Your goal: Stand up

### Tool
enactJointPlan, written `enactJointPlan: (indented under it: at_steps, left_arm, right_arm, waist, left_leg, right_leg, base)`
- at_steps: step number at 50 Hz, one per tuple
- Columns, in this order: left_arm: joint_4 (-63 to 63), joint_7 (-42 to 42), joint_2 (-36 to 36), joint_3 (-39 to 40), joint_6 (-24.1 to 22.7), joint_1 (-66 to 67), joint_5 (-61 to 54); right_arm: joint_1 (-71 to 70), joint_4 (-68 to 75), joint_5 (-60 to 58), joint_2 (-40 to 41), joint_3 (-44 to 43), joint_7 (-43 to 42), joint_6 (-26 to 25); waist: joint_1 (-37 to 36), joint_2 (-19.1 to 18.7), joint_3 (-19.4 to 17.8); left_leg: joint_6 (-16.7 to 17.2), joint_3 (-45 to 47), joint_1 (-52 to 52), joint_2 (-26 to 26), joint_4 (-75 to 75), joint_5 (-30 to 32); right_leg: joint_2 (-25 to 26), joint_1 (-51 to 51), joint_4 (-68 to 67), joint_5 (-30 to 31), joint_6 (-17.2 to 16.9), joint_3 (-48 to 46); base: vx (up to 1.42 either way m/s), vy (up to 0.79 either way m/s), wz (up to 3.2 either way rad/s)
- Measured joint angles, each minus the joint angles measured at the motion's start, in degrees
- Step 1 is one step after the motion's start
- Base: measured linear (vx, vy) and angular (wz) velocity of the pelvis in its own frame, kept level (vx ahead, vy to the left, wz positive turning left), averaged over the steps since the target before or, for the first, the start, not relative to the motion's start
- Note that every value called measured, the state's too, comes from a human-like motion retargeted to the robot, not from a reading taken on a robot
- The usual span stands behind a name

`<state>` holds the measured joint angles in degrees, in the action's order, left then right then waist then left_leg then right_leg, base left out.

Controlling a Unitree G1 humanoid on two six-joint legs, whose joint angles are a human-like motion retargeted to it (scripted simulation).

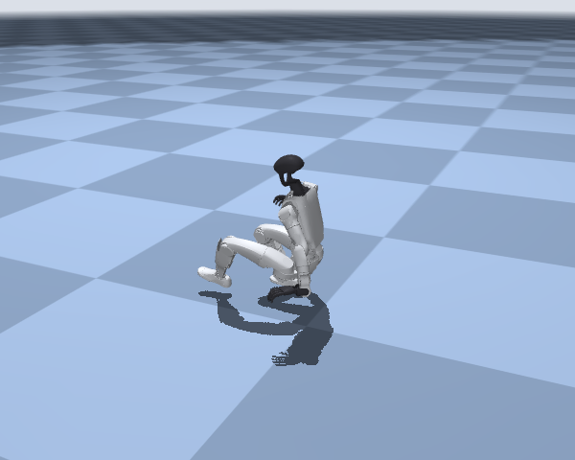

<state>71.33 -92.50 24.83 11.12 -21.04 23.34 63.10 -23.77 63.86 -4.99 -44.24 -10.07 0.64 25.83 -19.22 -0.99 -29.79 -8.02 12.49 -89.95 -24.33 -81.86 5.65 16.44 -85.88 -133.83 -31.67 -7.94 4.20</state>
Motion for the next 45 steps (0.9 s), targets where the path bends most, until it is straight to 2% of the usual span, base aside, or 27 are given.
enactJointPlan:
  at_steps: [2, 3, 4, 6, 8, 10, 12, 13, 14, 15, 17, 21, 23, 27, 30, 32, 34, 35, 38, 40, 43, 45]
  left_arm:
    - [3.71, 0.0, 1.48, 2.29, 0.47, -0.37, 0.68]
    - [5.41, 0.0, 2.31, 3.46, 0.91, -0.16, 0.9]
    - [7.03, 0.0, 3.38, 4.15, 1.3, 0.16, 0.53]
    - [9.99, 0.0, 5.54, 5.03, 1.96, 0.7, -0.79]
    - [12.48, 0.0, 7.4, 5.81, 2.41, 0.94, -2.07]
    - [15.69, 0.0, 9.79, 8.77, 2.18, 0.29, -3.87]
    - [16.82, 0.0, 11.36, 11.01, 1.7, -3.13, -4.89]
    - [17.17, 0.0, 12.03, 11.73, 1.56, -5.08, -4.99]
    - [17.27, 0.0, 12.49, 12.05, 1.28, -5.58, -4.7]
    - [17.24, 0.0, 12.85, 12.17, 0.93, -5.36, -4.2]
    - [16.58, 0.0, 13.63, 11.78, 0.14, -5.83, -2.68]
    - [18.78, 0.46, 13.96, 9.69, -1.23, -6.07, 1.72]
    - [20.48, 4.41, 14.07, 10.01, 0.02, -6.32, 4.24]
    - [19.42, 20.28, 14.49, 8.48, 4.43, -7.86, 4.94]
    - [16.56, 38.21, 14.11, 7.8, 10.64, -12.57, 6.7]
    - [13.9, 53.61, 13.99, 8.42, 18.83, -18.51, 10.04]
    - [11.03, 60.87, 13.81, 8.99, 23.71, -23.29, 11.12]
    - [9.34, 63.7, 13.52, 9.54, 24.92, -26.39, 11.87]
    - [5.43, 67.12, 13.71, 8.93, 23.19, -34.34, 10.42]
    - [2.89, 69.69, 13.98, 8.74, 21.93, -39.19, 9.49]
    - [1.46, 73.45, 13.27, 8.91, 20.89, -42.72, 8.12]
    - [0.88, 76.43, 12.39, 9.37, 20.11, -43.4, 6.75]
  right_arm:
    - [-1.41, 1.58, -0.45, 2.91, 2.01, -0.47, 0.78]
    - [-1.89, 2.17, -0.62, 4.41, 3.52, -0.72, 0.9]
    - [-2.48, 2.66, -0.95, 5.98, 5.14, -0.85, 0.96]
    - [-3.62, 3.32, -1.97, 8.67, 8.15, -0.81, 0.88]
    - [-4.92, 3.57, -3.25, 10.21, 10.51, -0.8, 0.61]
    - [-8.24, 3.86, -4.84, 13.53, 12.22, -2.11, -0.01]
    - [-13.02, 3.58, -6.39, 14.72, 10.67, -4.16, -0.35]
    - [-15.08, 3.41, -6.87, 14.9, 9.78, -5.21, -0.42]
    - [-15.76, 3.31, -6.87, 15.01, 9.79, -6.1, -0.33]
    - [-15.75, 3.24, -6.63, 15.09, 10.23, -6.91, -0.15]
    - [-15.56, 2.66, -5.69, 14.05, 10.35, -7.32, 0.05]
    - [-15.03, 1.0, -4.4, 11.48, 11.34, -5.65, -0.96]
    - [-15.84, -0.19, -4.11, 11.29, 11.88, -4.94, -1.75]
    - [-18.11, -3.07, -2.44, 12.59, 11.71, -4.12, -1.9]
    - [-19.21, -4.99, -0.53, 13.01, 10.14, -3.81, -1.13]
    - [-20.65, -5.79, 0.37, 13.26, 8.49, -3.31, -0.49]
    - [-21.78, -5.86, 0.11, 13.2, 6.86, -2.78, -0.31]
    - [-22.45, -5.88, -0.37, 13.2, 5.66, -2.49, -0.28]
    - [-23.83, -5.33, -1.81, 12.97, 3.33, -2.47, -0.21]
    - [-24.17, -4.66, -2.56, 12.99, 1.66, -2.48, -0.31]
    - [-20.64, -2.49, -3.87, 15.16, 0.23, -1.91, -0.11]
    - [-17.37, -0.6, -5.2, 17.0, -0.37, -1.89, -0.21]
  waist:
    - [0.62, 3.34, 0.0]
    - [0.48, 5.08, 0.0]
    - [0.37, 6.88, 0.0]
    - [0.22, 10.42, 0.0]
    - [0.37, 14.27, 0.0]
    - [2.5, 18.78, 0.0]
    - [7.84, 23.92, 0.0]
    - [9.88, 25.67, 0.0]
    - [10.05, 26.02, 0.0]
    - [9.27, 25.66, 0.0]
    - [8.54, 26.01, 0.0]
    - [9.29, 27.24, 0.0]
    - [10.99, 26.7, 0.0]
    - [13.58, 24.07, 0.0]
    - [14.91, 21.81, 0.0]
    - [16.39, 20.3, 0.0]
    - [17.56, 18.75, 0.0]
    - [18.41, 17.77, 0.0]
    - [20.17, 13.87, 0.18]
    - [21.05, 11.27, 1.98]
    - [22.09, 7.79, 9.25]
    - [22.49, 6.58, 12.39]
  left_leg:
    - [-2.55, -0.57, 0.0, 0.02, -4.8, -7.85]
    - [-4.88, -1.7, 0.0, -0.19, -8.38, -9.56]
    - [-5.77, -3.0, 0.0, 0.18, -12.58, -12.0]
    - [-5.61, -6.29, 0.0, 2.43, -22.4, -18.57]
    - [-4.26, -10.85, 0.0, 7.42, -35.98, -26.9]
    - [-0.76, -15.22, 0.0, 11.98, -47.88, -35.05]
    - [11.85, -19.84, 0.0, 14.68, -55.29, -46.19]
    - [17.43, -22.33, 0.0, 13.31, -55.27, -50.07]
    - [17.93, -21.88, 0.0, 13.49, -54.55, -52.12]
    - [15.87, -19.94, 0.0, 14.46, -53.48, -53.28]
    - [20.74, -22.01, 0.0, 10.43, -54.17, -53.67]
    - [21.43, -16.64, 0.0, 12.92, -53.37, -55.65]
    - [21.62, -15.75, 0.0, 13.31, -52.47, -55.65]
    - [21.65, -16.53, 0.0, 11.39, -49.53, -55.37]
    - [21.47, -16.53, 0.0, 9.51, -44.13, -52.74]
    - [21.96, -15.74, 0.0, 8.78, -38.34, -50.28]
    - [22.41, -15.39, 0.0, 8.71, -33.59, -48.29]
    - [22.75, -15.26, 0.0, 8.71, -30.37, -46.88]
    - [22.97, -15.19, 0.0, 9.8, -23.01, -43.66]
    - [23.0, -15.03, 0.0, 10.17, -16.96, -41.24]
    - [23.02, -14.39, 1.26, 10.62, -6.66, -37.74]
    - [23.02, -13.2, 5.35, 10.66, 0.26, -35.64]
  right_leg:
    - [-0.38, 5.62, 1.21, -3.8, -0.13, 2.19]
    - [-0.27, 8.67, 1.88, -5.67, -0.05, 2.91]
    - [-0.13, 11.31, 2.34, -7.46, 0.06, 3.63]
    - [-0.12, 15.77, 2.83, -11.05, 0.05, 5.63]
    - [-0.81, 18.74, 2.78, -14.7, -0.6, 8.99]
    - [-2.01, 17.59, 1.88, -16.52, -0.44, 9.81]
    - [-5.7, 10.91, 0.17, -17.67, -0.71, 11.74]
    - [-6.84, 7.52, -0.87, -18.02, -0.3, 12.25]
    - [-6.83, 5.98, -1.51, -18.16, 0.03, 12.4]
    - [-6.24, 5.37, -1.93, -18.18, 0.32, 12.36]
    - [-7.14, 2.17, -3.62, -18.21, 1.42, 13.09]
    - [-7.75, -1.82, -5.84, -18.25, 3.13, 16.09]
    - [-7.91, -2.93, -5.81, -18.32, 4.08, 16.01]
    - [-6.86, -4.07, -1.93, -18.33, 6.11, 12.91]
    - [-7.07, -4.07, 3.51, -18.33, 8.07, 10.6]
    - [-8.59, -4.07, 8.75, -18.33, 9.78, 9.48]
    - [-10.43, -4.07, 12.82, -18.3, 10.92, 8.38]
    - [-11.55, -4.07, 15.58, -18.26, 11.38, 7.63]
    - [-13.7, -3.67, 22.74, -15.83, 12.08, 5.17]
    - [-13.55, -3.62, 29.46, -12.73, 12.22, 3.6]
    - [-12.76, -2.99, 40.51, -7.57, 12.08, 2.32]
    - [-12.48, 0.32, 47.39, -4.75, 12.39, 2.21]
  base:
    - [0.04, -0.28, -0.03]
    - [0.06, -0.31, -0.27]
    - [0.09, -0.26, -0.4]
    - [0.12, -0.17, -0.4]
    - [0.16, -0.11, -0.27]
    - [0.23, -0.01, 0.36]
    - [0.14, -0.15, 1.34]
    - [0.14, -0.19, 1.02]
    - [0.16, -0.16, 0.37]
    - [0.17, -0.14, -0.02]
    - [0.2, -0.15, 0.11]
    - [0.16, -0.11, 0.41]
    - [-0.04, 0.05, 0.3]
    - [0.13, 0.08, -0.1]
    - [0.21, 0.05, -0.05]
    - [0.17, 0.1, 0.18]
    - [0.23, 0.07, 0.29]
    - [0.27, 0.09, 0.38]
    - [0.2, 0.18, 0.11]
    - [0.29, 0.11, -0.2]
    - [0.33, 0.12, -0.4]
    - [0.41, 0.04, -0.44]
